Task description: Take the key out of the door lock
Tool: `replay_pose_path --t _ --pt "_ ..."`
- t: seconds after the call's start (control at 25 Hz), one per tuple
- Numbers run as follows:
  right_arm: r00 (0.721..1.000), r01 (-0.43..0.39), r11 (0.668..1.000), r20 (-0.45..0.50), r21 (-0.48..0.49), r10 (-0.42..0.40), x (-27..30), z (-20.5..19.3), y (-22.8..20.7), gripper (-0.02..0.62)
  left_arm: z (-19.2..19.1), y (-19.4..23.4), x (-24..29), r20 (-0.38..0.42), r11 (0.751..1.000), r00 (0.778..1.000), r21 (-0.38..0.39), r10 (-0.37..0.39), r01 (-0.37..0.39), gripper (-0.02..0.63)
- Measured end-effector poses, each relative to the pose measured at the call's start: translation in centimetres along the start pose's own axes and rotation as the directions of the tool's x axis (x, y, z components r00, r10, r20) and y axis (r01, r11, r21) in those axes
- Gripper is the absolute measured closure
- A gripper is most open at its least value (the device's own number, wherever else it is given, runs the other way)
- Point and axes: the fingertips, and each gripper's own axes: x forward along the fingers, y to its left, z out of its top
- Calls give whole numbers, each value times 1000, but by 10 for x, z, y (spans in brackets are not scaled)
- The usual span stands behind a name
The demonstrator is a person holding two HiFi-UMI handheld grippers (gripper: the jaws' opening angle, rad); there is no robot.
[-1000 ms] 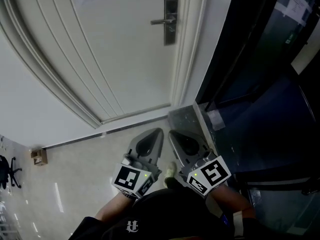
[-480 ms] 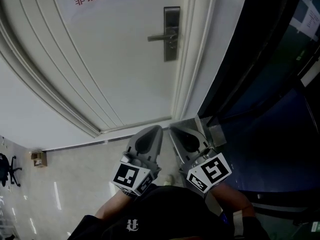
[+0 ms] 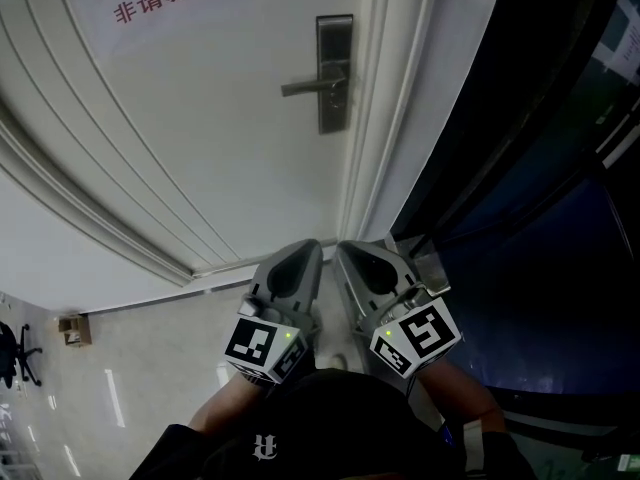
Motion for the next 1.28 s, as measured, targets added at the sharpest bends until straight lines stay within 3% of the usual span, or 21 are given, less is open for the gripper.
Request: replay_pose_path --t 0.48,0.84,0.96,1.28 --pt "991 135 990 23 29 -135 106 -6 -96 580 2 80 100 -21 997 997 -16 -72 72 599" --pt "957 291 956 1 46 -292 169 -20 -174 574 -9 125 153 -62 990 988 -41 -141 138 600" --pt "939 344 938 -2 31 -344 186 -26 -195 503 -11 140 162 -68 988 987 -47 -148 145 598" --pt "899 437 899 -16 -44 -438 217 -35 -233 425 -15 163 175 -77 986 983 -49 -164 161 598"
